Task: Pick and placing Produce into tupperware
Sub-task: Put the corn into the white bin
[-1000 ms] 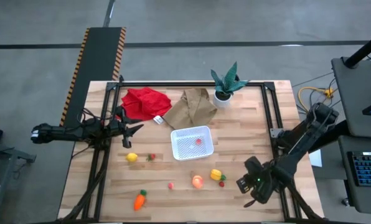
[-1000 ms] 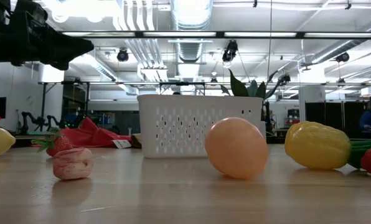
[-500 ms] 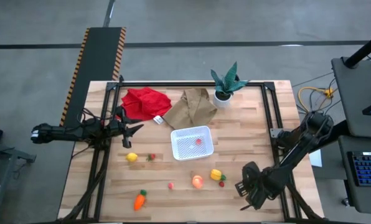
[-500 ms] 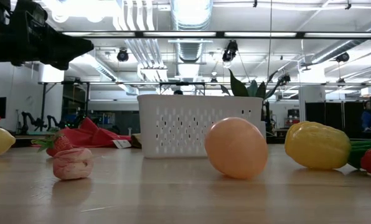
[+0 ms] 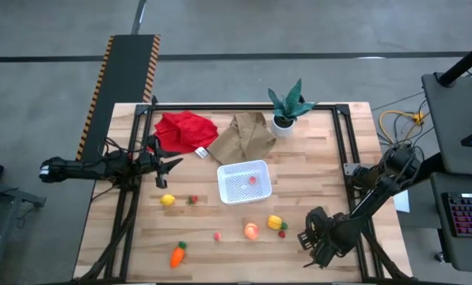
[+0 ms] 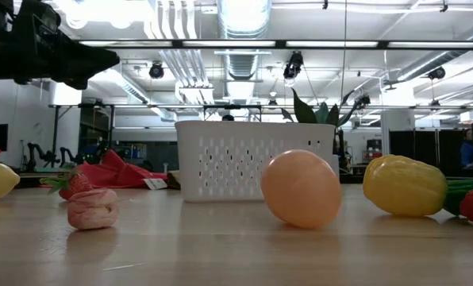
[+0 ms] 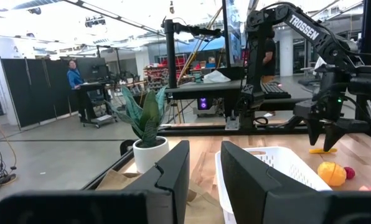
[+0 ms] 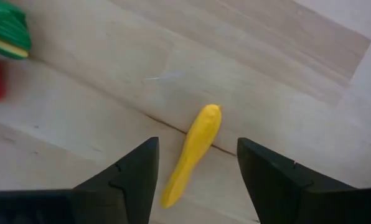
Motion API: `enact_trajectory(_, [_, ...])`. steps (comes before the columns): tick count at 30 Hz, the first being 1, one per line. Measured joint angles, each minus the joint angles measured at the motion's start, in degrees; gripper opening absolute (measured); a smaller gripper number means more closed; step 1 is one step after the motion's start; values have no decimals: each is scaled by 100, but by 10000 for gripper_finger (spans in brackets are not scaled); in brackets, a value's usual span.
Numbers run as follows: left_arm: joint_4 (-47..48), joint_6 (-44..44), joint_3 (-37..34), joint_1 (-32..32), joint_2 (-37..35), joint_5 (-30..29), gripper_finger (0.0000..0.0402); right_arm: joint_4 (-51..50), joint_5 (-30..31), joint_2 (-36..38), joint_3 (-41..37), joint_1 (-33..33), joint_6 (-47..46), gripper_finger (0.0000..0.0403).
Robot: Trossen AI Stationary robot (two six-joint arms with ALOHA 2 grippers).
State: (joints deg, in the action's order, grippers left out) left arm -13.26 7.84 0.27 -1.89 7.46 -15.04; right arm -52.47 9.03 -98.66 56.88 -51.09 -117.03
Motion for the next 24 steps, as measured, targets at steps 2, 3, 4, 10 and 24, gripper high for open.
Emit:
enact_trajectory(2, [0,-2,0,-2,-2,2,80,23,1,-65,0,0,0,210])
enact_trajectory(3, [0,-2,0,-2,-2,2,80,35,-1,-94,0,0,0,210])
enact_trajectory(4, [2,-2,0,0,-2,2,80,38,1,-126,0,0,0,210])
enact_trajectory(10, [14,-4,0,0,4,2,80,88,-14,-303,6,-2,0,210])
enact_trajectory(24, [11,-17,0,-2,0,19,80,206,-6,-354,15,-2,2,156])
